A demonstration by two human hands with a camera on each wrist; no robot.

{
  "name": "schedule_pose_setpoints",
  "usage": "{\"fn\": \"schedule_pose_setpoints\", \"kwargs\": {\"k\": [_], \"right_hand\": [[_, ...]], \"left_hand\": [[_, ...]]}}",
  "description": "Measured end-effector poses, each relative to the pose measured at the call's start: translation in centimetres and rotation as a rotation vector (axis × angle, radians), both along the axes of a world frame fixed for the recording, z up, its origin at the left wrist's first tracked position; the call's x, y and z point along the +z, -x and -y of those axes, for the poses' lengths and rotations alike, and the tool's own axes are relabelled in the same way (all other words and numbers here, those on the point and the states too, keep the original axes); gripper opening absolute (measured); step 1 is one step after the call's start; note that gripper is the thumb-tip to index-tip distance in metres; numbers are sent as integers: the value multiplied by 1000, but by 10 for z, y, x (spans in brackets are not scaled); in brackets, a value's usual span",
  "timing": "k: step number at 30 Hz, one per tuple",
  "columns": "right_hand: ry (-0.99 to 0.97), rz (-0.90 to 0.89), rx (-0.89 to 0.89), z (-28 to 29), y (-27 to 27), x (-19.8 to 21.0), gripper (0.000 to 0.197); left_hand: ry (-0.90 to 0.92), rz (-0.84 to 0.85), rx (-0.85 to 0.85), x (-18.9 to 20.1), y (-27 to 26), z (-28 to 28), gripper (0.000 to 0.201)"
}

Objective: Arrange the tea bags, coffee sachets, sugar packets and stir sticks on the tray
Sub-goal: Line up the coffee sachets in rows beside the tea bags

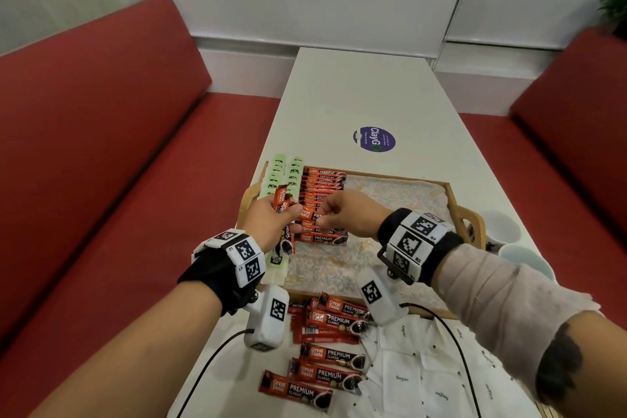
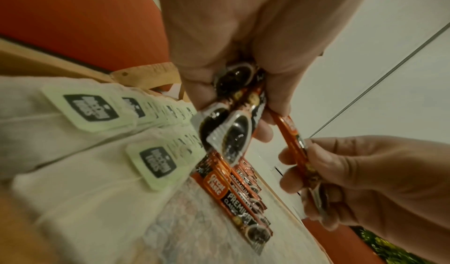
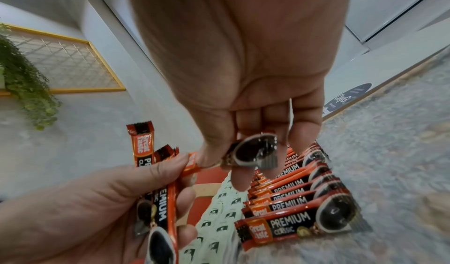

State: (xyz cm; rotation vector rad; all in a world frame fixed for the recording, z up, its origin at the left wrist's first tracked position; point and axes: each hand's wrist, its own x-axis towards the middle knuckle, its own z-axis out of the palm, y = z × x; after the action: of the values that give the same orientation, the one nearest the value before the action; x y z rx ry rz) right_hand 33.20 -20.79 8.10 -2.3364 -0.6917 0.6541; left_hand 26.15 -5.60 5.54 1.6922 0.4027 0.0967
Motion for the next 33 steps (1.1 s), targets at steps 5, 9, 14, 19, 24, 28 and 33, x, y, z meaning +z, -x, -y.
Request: {"fn": "schedule_pose_setpoints", "kwargs": {"k": [5, 9, 14, 19, 24, 28, 33], "right_hand": [[91, 38, -3, 5, -2, -5, 22], [173, 85, -18, 10, -3, -13, 24], [364, 154, -12, 7, 0, -22, 18], [395, 210, -2, 0, 5, -29, 16], [402, 269, -24, -6, 6, -36, 14], [407, 281, -22, -7, 4, -38, 18], [416, 276, -14, -9, 1, -40, 26]], "left_hand": [[-25, -40, 15, -6, 1, -3, 6], [16, -25, 111, -2, 3, -9, 14], [34, -20, 134, -2, 5, -14, 19], [30, -27, 116, -1, 8, -13, 7], [62, -33, 108, -2, 8, -11, 15], [85, -30, 102, -2, 9, -10, 16], [97, -33, 100, -2, 9, -11, 13]]}}
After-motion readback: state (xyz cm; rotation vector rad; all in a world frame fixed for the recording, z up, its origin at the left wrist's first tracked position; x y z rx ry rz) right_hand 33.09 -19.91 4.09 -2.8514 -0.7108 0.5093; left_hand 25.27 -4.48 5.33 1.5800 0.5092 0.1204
